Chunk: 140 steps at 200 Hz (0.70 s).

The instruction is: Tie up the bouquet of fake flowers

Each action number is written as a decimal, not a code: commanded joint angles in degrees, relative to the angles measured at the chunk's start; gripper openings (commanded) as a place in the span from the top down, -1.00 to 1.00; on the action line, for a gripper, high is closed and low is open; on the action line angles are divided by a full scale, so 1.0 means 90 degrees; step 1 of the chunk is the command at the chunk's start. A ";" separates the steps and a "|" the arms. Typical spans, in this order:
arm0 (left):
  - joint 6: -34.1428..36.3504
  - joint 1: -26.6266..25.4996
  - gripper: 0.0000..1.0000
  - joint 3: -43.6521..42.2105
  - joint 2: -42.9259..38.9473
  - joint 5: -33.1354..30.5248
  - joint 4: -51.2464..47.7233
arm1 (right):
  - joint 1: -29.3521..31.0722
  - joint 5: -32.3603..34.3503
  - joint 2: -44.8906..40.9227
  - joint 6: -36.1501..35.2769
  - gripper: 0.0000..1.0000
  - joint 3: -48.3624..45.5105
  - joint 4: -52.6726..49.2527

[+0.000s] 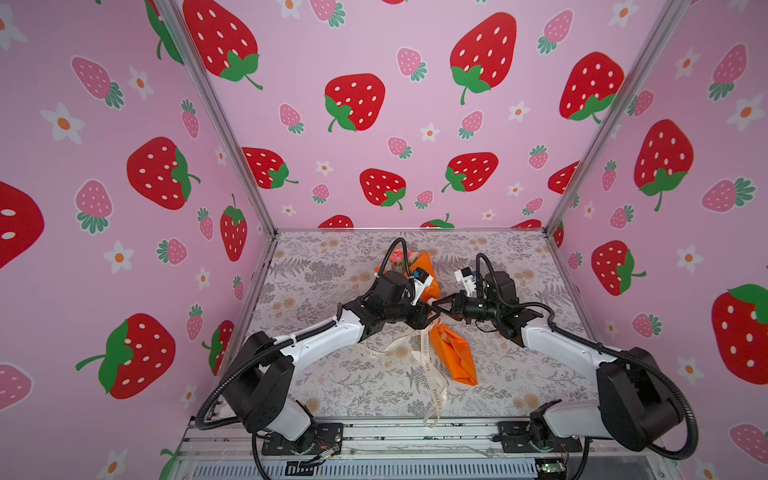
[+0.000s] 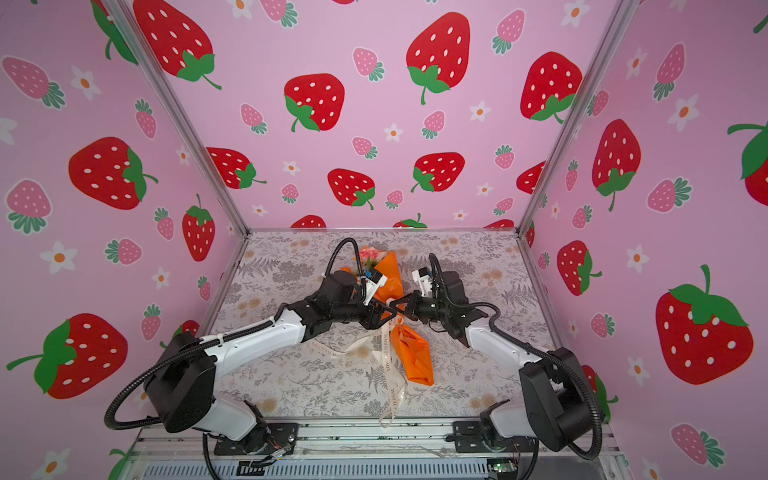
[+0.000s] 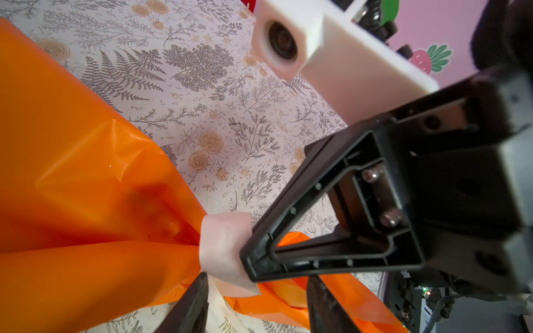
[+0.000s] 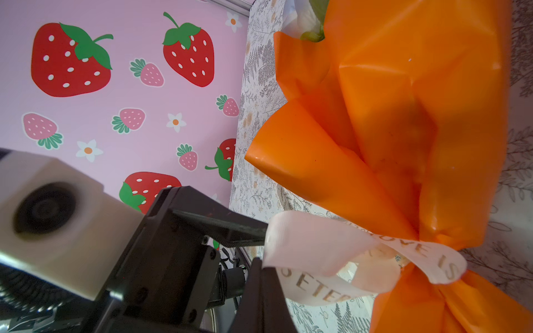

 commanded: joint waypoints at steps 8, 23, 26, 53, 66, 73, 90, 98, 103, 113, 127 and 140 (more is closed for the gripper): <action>0.0150 0.0026 -0.04 0.0340 0.0113 0.0053 0.0009 | 0.0012 -0.0056 -0.0260 0.0054 0.99 -0.0089 0.0149; 0.0117 0.0028 -0.01 0.0290 0.0145 -0.0025 0.0143 | 0.0015 -0.0045 -0.0292 0.0068 0.99 -0.0116 0.0154; 0.0109 0.0028 -0.01 0.0289 0.0155 -0.0052 0.0136 | 0.0019 -0.0043 -0.0297 0.0071 0.99 -0.0121 0.0150; 0.0149 0.0028 0.00 0.0294 0.0104 -0.0330 -0.0005 | 0.0022 -0.0037 -0.0333 0.0083 0.99 -0.0152 0.0150; 0.0151 0.0028 0.02 0.0231 0.0084 -0.0314 0.0110 | 0.0031 -0.0043 -0.0353 0.0099 0.99 -0.0153 0.0150; 0.0142 0.0028 0.04 0.0218 0.0090 -0.0285 0.0147 | 0.0032 -0.0036 -0.0346 0.0093 0.98 -0.0153 0.0149; 0.0171 0.0028 0.22 0.0292 0.0168 -0.0185 0.0119 | 0.0040 -0.0046 -0.0367 0.0102 0.98 -0.0153 0.0149; 0.0172 0.0028 0.33 0.0341 0.0212 -0.0146 0.0066 | 0.0041 -0.0045 -0.0392 0.0093 0.98 -0.0148 0.0141; 0.0161 0.0028 0.40 0.0356 0.0232 -0.0120 0.0055 | 0.0041 -0.0045 -0.0409 0.0093 0.97 -0.0161 0.0123; 0.0150 0.0026 0.51 0.0374 0.0240 -0.0066 0.0046 | 0.0041 -0.0031 -0.0442 0.0082 0.96 -0.0172 0.0078; 0.0109 0.0028 0.73 0.0358 0.0237 -0.0065 0.0046 | 0.0051 0.0054 -0.0512 0.0010 0.90 -0.0175 -0.0131; 0.0073 0.0027 0.87 0.0333 0.0204 -0.0111 0.0023 | 0.0051 0.0193 -0.0617 -0.0140 0.81 -0.0139 -0.0461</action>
